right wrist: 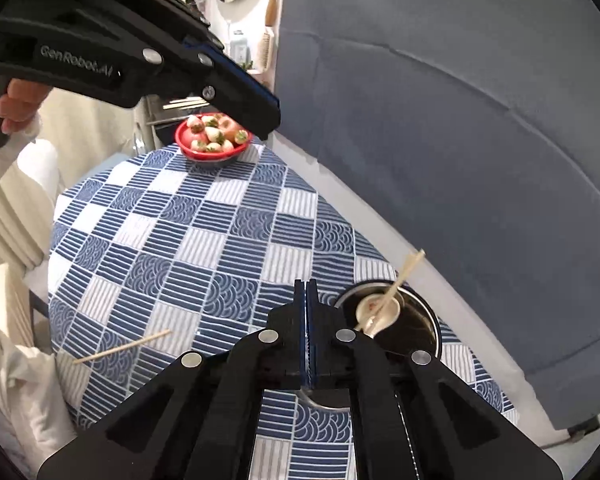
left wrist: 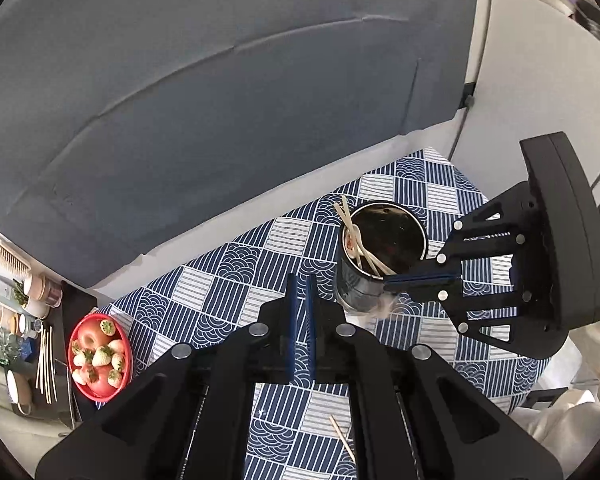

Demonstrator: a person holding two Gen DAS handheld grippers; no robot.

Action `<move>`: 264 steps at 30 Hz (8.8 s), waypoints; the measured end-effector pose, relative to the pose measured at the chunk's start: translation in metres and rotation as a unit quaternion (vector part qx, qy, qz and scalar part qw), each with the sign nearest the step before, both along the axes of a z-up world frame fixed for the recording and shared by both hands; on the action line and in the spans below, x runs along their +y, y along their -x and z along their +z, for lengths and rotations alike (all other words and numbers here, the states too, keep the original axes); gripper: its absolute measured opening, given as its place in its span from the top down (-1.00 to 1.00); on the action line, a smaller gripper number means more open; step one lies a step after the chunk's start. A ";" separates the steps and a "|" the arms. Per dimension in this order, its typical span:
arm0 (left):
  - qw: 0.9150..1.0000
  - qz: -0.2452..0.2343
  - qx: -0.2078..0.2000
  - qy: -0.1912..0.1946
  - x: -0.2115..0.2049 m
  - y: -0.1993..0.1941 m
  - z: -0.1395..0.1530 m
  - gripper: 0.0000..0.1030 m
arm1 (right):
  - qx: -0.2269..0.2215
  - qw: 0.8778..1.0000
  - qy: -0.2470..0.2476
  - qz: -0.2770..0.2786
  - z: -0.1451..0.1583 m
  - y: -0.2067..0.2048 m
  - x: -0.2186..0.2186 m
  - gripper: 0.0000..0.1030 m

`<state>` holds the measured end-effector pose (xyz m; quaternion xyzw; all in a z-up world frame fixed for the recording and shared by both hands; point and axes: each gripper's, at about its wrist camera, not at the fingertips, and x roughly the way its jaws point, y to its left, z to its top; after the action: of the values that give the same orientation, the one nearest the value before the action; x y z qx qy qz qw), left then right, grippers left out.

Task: Organize utensils

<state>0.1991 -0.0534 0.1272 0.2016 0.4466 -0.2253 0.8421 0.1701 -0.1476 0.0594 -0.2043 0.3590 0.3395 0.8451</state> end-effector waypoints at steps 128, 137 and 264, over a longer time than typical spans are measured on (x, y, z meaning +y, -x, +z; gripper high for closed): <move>0.996 0.003 0.022 0.091 -0.008 -0.015 -0.006 0.89 | 0.004 1.000 0.012 -0.023 0.000 -0.024 -0.026 0.80; 0.996 0.023 0.035 0.083 -0.021 -0.038 -0.011 0.87 | 0.021 1.000 -0.018 -0.009 -0.012 -0.048 -0.038 0.80; 0.960 0.229 0.161 0.010 0.112 0.172 -0.284 -0.24 | 0.231 0.960 0.113 -0.113 -0.196 0.015 -0.041 -0.01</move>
<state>0.0273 0.0584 -0.1571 0.0469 0.6080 -0.0606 0.7902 0.1546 -0.1883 -0.1363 -0.1724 0.6009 0.2368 0.7437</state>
